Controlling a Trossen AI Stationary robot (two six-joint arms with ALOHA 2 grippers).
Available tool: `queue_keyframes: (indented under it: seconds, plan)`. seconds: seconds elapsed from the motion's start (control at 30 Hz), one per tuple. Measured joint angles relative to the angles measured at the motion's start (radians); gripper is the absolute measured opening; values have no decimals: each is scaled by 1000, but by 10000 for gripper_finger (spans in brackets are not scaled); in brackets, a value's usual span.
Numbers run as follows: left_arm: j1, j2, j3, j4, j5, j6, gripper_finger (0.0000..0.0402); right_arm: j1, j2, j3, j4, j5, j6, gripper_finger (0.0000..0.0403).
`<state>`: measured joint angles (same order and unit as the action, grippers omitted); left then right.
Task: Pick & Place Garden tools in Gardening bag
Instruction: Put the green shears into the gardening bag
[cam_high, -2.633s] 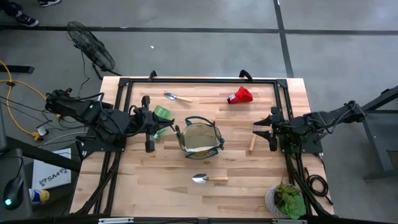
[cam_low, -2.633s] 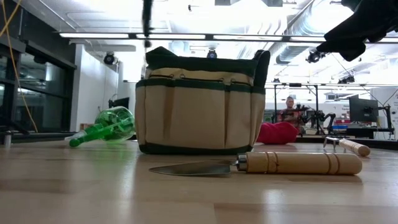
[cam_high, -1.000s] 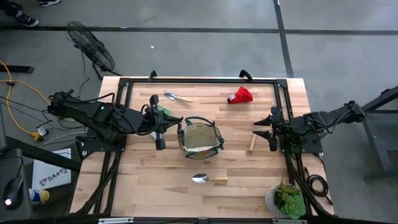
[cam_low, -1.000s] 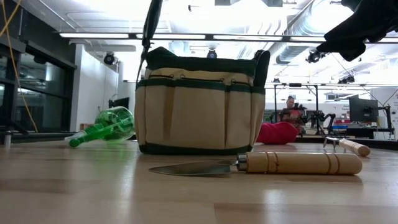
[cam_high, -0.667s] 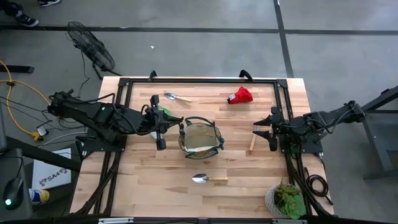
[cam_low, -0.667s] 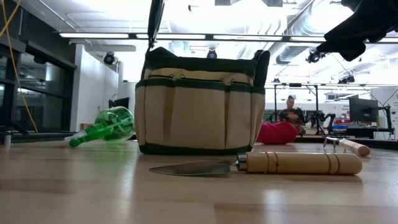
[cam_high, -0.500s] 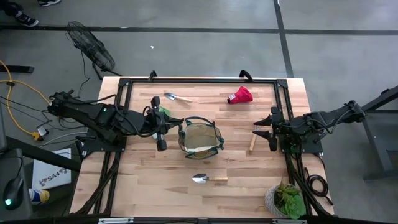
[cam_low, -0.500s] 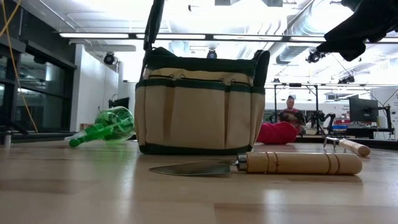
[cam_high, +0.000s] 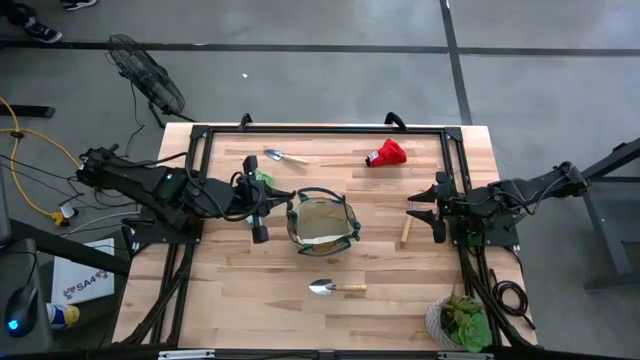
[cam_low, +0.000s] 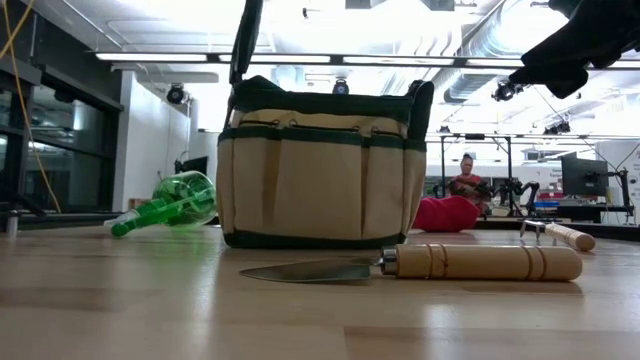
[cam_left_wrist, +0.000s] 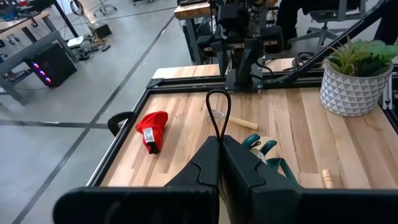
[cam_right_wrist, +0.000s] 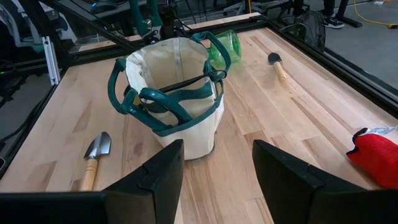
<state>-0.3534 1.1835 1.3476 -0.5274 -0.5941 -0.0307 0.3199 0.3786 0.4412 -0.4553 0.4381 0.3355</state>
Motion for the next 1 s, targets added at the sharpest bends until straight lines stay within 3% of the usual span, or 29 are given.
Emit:
queue_keyframes:
  seconds: [0.87, 1.0]
  plan:
    - [0, -3, -2, -6, 16, -3, 0, 0, 0, 0, 0, 0, 0, 183]
    - [0, -32, -80, 72, 22, -4, 0, 0, 0, 0, 0, 0, 0, 183]
